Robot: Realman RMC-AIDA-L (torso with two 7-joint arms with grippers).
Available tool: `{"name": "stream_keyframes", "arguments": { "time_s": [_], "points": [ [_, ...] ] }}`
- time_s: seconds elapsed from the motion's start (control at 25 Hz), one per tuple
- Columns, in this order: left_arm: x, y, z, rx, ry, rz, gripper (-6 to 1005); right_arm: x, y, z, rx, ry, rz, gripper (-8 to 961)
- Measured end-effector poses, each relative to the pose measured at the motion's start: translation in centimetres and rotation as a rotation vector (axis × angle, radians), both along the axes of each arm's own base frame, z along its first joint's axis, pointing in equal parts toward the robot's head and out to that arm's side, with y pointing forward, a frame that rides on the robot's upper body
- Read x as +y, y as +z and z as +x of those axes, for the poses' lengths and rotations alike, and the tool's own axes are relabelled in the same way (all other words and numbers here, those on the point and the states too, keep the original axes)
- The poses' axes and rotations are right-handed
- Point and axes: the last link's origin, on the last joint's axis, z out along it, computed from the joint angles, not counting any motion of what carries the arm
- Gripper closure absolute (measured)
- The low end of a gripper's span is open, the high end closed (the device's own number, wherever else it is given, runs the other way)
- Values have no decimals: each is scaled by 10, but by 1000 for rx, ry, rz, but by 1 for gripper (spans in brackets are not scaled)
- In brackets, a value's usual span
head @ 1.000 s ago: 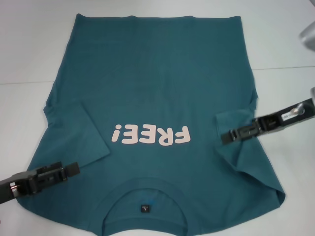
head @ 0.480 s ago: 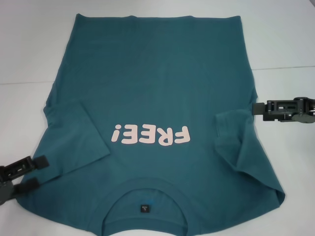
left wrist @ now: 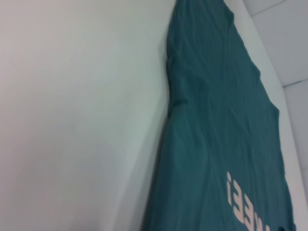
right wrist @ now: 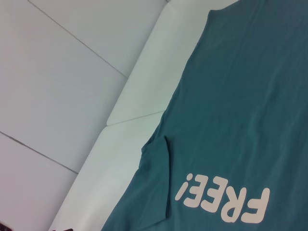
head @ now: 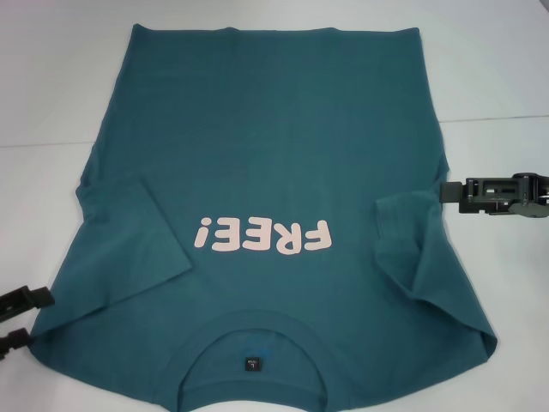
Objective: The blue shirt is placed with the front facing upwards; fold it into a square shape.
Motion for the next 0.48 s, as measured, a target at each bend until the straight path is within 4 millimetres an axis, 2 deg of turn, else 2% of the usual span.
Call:
{"name": "stream_keyframes", "arguments": {
  "time_s": [0.48],
  "points": [
    [0, -2, -13, 79, 28, 7, 66, 1, 2, -1, -1, 2, 6, 41]
  ]
}}
